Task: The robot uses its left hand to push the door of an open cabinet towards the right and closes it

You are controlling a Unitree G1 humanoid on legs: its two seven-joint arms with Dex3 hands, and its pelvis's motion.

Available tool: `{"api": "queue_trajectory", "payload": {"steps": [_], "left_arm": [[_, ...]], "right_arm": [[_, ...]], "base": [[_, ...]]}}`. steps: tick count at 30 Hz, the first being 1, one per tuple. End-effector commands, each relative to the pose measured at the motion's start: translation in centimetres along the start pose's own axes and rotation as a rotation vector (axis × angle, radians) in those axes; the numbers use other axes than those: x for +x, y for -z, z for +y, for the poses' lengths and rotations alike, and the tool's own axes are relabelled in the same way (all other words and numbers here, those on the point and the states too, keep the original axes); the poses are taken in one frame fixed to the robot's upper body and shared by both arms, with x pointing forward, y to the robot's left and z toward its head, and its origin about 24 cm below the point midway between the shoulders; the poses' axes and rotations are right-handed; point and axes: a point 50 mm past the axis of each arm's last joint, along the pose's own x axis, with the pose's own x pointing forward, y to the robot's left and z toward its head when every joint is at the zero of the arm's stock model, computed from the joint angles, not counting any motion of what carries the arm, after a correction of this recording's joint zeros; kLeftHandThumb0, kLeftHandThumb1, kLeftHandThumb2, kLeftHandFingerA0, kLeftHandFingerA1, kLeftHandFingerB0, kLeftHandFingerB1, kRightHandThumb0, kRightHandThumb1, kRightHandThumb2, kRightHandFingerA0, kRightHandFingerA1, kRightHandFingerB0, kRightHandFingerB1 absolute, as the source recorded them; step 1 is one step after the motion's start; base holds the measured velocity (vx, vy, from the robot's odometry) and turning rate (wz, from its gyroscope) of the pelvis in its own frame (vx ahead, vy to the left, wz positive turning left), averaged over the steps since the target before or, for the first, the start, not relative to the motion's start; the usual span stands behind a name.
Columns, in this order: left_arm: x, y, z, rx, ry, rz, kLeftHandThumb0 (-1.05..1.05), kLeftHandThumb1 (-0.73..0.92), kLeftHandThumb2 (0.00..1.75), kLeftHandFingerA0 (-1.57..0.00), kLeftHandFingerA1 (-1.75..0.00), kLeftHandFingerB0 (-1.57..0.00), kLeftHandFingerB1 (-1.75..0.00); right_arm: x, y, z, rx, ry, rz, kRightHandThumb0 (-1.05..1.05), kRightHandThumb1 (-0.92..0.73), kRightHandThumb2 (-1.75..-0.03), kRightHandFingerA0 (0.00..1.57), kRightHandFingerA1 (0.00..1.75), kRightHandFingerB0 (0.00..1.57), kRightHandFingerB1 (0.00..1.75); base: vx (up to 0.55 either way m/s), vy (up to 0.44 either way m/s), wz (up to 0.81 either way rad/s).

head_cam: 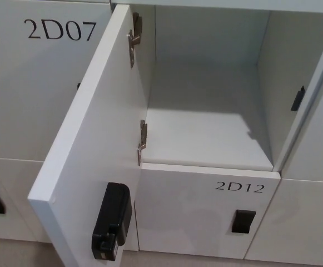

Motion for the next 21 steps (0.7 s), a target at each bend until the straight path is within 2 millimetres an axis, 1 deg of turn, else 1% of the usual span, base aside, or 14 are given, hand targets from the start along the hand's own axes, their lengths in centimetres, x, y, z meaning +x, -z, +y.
{"api": "queue_trajectory", "payload": {"steps": [1,2,3,8,9,10,11,12,13,15,17,19,20,21], "left_arm": [[0.0,-0.5,1.0,-0.029,-0.044,-0.069,-0.66,0.9,0.67,-0.4,-0.38,-0.3,-0.32],[0.0,-0.7,1.0,-0.032,-0.049,-0.073,-0.66,0.9,0.67,-0.4,-0.38,-0.3,-0.32],[0.1,-1.2,1.1,-0.028,-0.077,-0.111,-0.61,0.89,0.67,-0.42,-0.38,-0.33,-0.32],[0.1,-1.9,1.0,-0.018,-0.113,-0.167,-0.61,0.89,0.67,-0.42,-0.38,-0.33,-0.32],[0.3,-4.0,0.9,0.033,-0.129,-0.264,-0.7,0.91,0.68,-0.34,-0.36,-0.26,-0.3],[0.4,-5.6,0.9,0.068,-0.141,-0.337,-0.7,0.91,0.68,-0.34,-0.36,-0.26,-0.3],[0.4,-9.6,0.5,0.132,-0.143,-0.503,-0.65,0.9,0.67,-0.27,-0.33,-0.25,-0.3],[0.1,-12.5,0.2,0.17,-0.133,-0.616,-0.65,0.9,0.67,-0.27,-0.33,-0.25,-0.3],[0.0,-13.1,0.1,0.179,-0.131,-0.639,-0.65,0.9,0.67,-0.27,-0.33,-0.25,-0.3],[0.0,-13.1,0.1,0.181,-0.133,-0.639,-0.65,0.9,0.67,-0.27,-0.33,-0.25,-0.3],[-1.3,-19.8,-1.0,0.251,-0.099,-0.833,-0.58,0.89,0.66,-0.25,-0.34,-0.23,-0.3],[-1.6,-20.5,-1.1,0.261,-0.097,-0.853,-0.58,0.89,0.66,-0.25,-0.34,-0.23,-0.3],[-2.9,-24.4,-2.5,0.381,-0.064,-0.954,-0.63,0.92,0.67,-0.27,-0.35,-0.21,-0.3],[-3.4,-25.5,-2.9,0.416,-0.058,-0.982,-0.63,0.92,0.67,-0.27,-0.35,-0.21,-0.3]], "right_arm": [[-0.1,-0.1,-1.0,-0.023,0.005,-0.014,-0.5,-0.68,-1.03,0.34,0.53,0.17,0.44],[0.0,-0.2,-1.0,-0.023,0.006,-0.016,-0.5,-0.68,-1.03,0.34,0.53,0.17,0.44],[0.0,-0.3,-1.1,-0.022,0.006,-0.016,-0.54,-0.85,-0.66,0.39,0.35,0.29,0.31],[0.0,-0.3,-1.1,-0.02,0.007,-0.014,-0.54,-0.85,-0.66,0.39,0.35,0.29,0.31],[0.0,-0.4,-1.2,-0.024,0.009,-0.013,-0.49,-0.68,-1.03,0.37,0.55,0.2,0.46],[0.0,-0.5,-1.2,-0.028,0.01,-0.012,-0.49,-0.68,-1.03,0.37,0.55,0.2,0.46],[0.0,-0.4,-1.2,-0.022,0.007,-0.011,-0.53,-0.83,-0.67,0.41,0.36,0.32,0.32],[0.0,-0.2,-1.1,-0.011,0.002,-0.012,-0.53,-0.83,-0.67,0.41,0.36,0.32,0.32],[0.0,-0.2,-1.0,-0.008,0.001,-0.012,-0.53,-0.83,-0.67,0.41,0.36,0.32,0.32],[0.0,-0.2,-1.0,-0.008,0.001,-0.012,-0.53,-0.83,-0.67,0.41,0.36,0.32,0.32],[0.0,-0.1,-1.1,-0.011,0.002,-0.01,-0.52,-0.81,-0.65,0.44,0.37,0.34,0.33],[0.0,-0.1,-1.1,-0.011,0.002,-0.01,-0.52,-0.81,-0.65,0.44,0.37,0.34,0.33],[0.0,-0.4,-1.3,-0.023,0.008,-0.015,-0.5,-0.81,-0.66,0.44,0.37,0.36,0.34],[0.0,-0.5,-1.4,-0.026,0.009,-0.017,-0.5,-0.81,-0.66,0.44,0.37,0.36,0.34]], "base": [[0.0,0.0,0.0],[0.0,0.0,0.0],[0.0,0.0,0.0],[0.0,0.0,0.0],[0.0,0.0,0.0],[0.0,0.0,0.0],[0.0,0.0,0.0],[0.0,0.0,0.0],[0.0,0.0,0.0],[0.0,0.0,0.0],[0.0,0.0,0.0],[0.0,0.0,0.0],[0.0,0.0,0.0],[0.0,0.0,0.0]]}}
